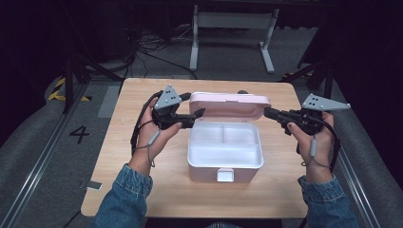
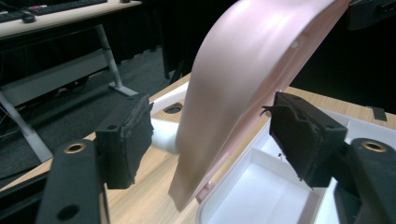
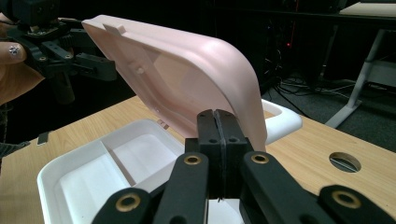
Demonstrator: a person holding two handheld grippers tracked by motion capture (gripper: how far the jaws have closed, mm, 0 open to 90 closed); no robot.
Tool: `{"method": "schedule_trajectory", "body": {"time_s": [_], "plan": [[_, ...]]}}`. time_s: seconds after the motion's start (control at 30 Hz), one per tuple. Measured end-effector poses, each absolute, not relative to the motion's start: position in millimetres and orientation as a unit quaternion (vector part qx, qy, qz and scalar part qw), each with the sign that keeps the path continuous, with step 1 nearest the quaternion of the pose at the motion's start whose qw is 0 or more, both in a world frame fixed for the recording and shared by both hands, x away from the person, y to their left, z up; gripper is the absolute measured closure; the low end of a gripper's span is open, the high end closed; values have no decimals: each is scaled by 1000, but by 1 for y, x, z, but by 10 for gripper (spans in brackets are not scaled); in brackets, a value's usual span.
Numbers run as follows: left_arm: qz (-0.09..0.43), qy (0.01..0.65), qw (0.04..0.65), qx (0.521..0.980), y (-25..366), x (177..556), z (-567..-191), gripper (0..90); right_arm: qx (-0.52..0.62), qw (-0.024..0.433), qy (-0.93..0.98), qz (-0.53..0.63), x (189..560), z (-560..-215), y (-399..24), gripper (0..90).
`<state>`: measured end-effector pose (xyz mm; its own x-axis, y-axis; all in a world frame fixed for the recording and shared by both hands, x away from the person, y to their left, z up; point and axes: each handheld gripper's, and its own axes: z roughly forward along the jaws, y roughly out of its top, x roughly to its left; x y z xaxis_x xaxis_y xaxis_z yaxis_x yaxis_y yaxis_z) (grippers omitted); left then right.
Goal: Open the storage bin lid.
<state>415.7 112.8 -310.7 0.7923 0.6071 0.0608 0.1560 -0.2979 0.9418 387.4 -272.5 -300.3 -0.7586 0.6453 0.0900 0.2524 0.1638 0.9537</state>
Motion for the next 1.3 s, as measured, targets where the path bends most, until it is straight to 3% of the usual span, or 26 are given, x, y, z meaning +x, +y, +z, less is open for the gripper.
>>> {"method": "schedule_trajectory", "body": {"time_s": [0.33,0.63,1.3], "plan": [[190,262,525,787,109,421,-304,424,303,171,743,572,388,-300,-273,900],[203,254,534,781,107,425,-299,634,302,171,744,571,388,-301,-274,900],[200,267,528,781,105,438,-296,661,315,184,739,566,379,-299,-286,900]]}}
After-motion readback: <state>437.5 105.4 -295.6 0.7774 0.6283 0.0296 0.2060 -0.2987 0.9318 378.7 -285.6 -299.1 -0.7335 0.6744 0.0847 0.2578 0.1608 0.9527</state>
